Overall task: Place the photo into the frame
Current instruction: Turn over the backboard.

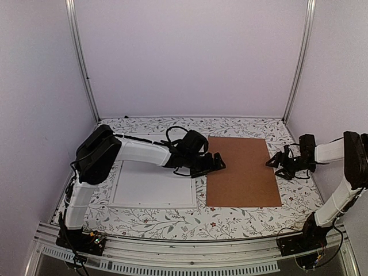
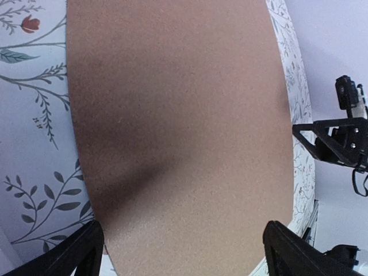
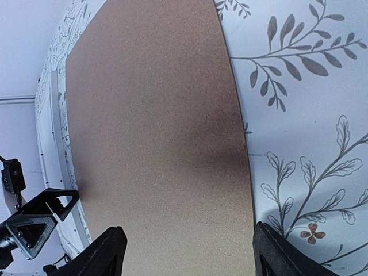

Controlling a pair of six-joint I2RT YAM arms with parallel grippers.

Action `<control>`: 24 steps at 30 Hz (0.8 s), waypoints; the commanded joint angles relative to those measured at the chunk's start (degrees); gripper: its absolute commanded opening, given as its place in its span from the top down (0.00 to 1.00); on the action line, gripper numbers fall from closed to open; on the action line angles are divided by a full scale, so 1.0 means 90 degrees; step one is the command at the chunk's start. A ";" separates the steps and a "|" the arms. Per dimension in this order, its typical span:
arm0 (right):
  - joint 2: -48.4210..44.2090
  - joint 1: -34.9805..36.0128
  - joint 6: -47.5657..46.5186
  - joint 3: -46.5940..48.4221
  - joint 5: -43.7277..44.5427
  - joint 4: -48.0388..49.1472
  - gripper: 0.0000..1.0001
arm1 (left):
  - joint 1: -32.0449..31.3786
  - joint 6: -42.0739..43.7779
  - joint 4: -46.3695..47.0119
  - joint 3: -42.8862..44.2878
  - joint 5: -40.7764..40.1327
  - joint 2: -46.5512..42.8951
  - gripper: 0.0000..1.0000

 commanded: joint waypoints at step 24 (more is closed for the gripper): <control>-0.1125 0.0158 0.1553 0.0013 -0.3747 0.0553 0.34 | 0.0084 -0.0141 -0.0066 -0.0653 0.0099 -0.0180 0.01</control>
